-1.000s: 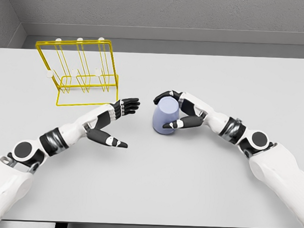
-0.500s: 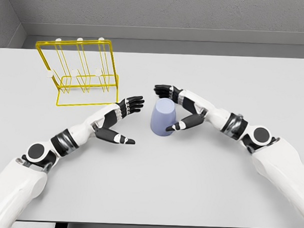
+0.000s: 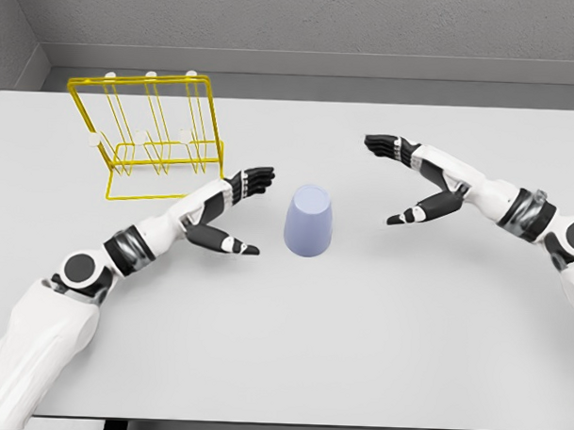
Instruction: Place the cup on the cup holder with both arms
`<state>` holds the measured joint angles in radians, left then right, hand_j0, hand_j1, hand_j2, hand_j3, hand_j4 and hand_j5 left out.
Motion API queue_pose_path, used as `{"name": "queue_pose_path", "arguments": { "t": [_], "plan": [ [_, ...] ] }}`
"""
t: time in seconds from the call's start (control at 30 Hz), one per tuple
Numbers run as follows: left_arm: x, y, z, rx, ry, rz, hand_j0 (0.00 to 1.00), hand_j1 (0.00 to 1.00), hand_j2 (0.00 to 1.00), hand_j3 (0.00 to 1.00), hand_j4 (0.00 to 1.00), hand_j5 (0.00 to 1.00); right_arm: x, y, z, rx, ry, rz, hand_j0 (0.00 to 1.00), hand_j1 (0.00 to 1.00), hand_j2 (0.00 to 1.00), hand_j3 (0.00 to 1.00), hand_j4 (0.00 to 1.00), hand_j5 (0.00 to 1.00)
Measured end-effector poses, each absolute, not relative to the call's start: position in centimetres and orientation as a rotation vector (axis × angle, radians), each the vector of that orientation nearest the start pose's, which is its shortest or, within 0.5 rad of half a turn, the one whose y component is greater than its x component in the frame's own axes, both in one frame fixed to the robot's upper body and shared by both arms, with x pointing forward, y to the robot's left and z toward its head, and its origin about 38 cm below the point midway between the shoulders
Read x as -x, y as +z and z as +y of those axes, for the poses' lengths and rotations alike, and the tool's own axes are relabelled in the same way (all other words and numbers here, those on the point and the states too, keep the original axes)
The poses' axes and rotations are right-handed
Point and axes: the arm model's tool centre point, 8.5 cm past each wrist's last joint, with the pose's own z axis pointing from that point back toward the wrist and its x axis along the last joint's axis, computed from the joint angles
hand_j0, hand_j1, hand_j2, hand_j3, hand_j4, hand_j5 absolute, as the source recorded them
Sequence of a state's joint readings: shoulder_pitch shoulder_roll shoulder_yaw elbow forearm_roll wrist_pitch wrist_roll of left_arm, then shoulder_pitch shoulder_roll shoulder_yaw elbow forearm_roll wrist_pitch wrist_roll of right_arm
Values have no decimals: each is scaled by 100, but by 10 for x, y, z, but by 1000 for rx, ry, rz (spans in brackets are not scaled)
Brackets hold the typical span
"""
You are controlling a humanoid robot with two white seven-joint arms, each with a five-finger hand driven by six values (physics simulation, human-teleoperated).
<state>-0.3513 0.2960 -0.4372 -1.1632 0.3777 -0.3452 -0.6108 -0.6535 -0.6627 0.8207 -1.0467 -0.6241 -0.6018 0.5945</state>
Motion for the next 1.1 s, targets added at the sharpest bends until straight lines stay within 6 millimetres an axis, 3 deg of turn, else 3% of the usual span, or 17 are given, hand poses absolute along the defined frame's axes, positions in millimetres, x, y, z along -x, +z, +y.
{"name": "queue_pose_path", "arguments": {
  "t": [0.07, 0.17, 0.27, 0.33, 0.47, 0.6, 0.67, 0.83, 1.1],
  "plan": [
    [-419, 63, 191, 603, -807, -1572, 100, 100, 100, 100, 100, 100, -465, 160, -312, -357, 1122, -1677, 100, 100, 100, 100, 100, 100],
    [-418, 60, 180, 625, -796, -1576, 100, 100, 100, 100, 100, 100, -462, 163, -322, -334, 1142, -1664, 100, 100, 100, 100, 100, 100],
    [-418, 61, 170, 645, -792, -1594, 100, 100, 100, 100, 100, 100, -470, 183, -326, -237, 1263, -1656, 100, 100, 100, 100, 100, 100],
    [-419, 63, 164, 656, -791, -1603, 100, 100, 100, 100, 100, 100, -481, 202, -327, -91, 1378, -1652, 100, 100, 100, 100, 100, 100],
    [-426, 68, 161, 654, -791, -1615, 100, 100, 100, 100, 100, 100, -493, 222, -334, 238, 1555, -1633, 100, 100, 100, 100, 100, 100],
    [-427, 64, 161, 652, -784, -1605, 100, 100, 100, 100, 100, 100, -491, 216, -349, 389, 1638, -1575, 100, 100, 100, 100, 100, 100],
    [-427, 64, 158, 658, -782, -1605, 100, 100, 100, 100, 100, 100, -492, 223, -355, 431, 1659, -1564, 100, 100, 100, 100, 100, 100],
    [-426, 63, 149, 675, -788, -1603, 100, 100, 100, 100, 100, 100, -488, 211, -358, 433, 1702, -1512, 100, 100, 100, 100, 100, 100],
    [-425, 64, 138, 686, -810, -1601, 100, 100, 100, 100, 100, 100, -489, 212, -361, 442, 1711, -1498, 100, 100, 100, 100, 100, 100]
  ]
}}
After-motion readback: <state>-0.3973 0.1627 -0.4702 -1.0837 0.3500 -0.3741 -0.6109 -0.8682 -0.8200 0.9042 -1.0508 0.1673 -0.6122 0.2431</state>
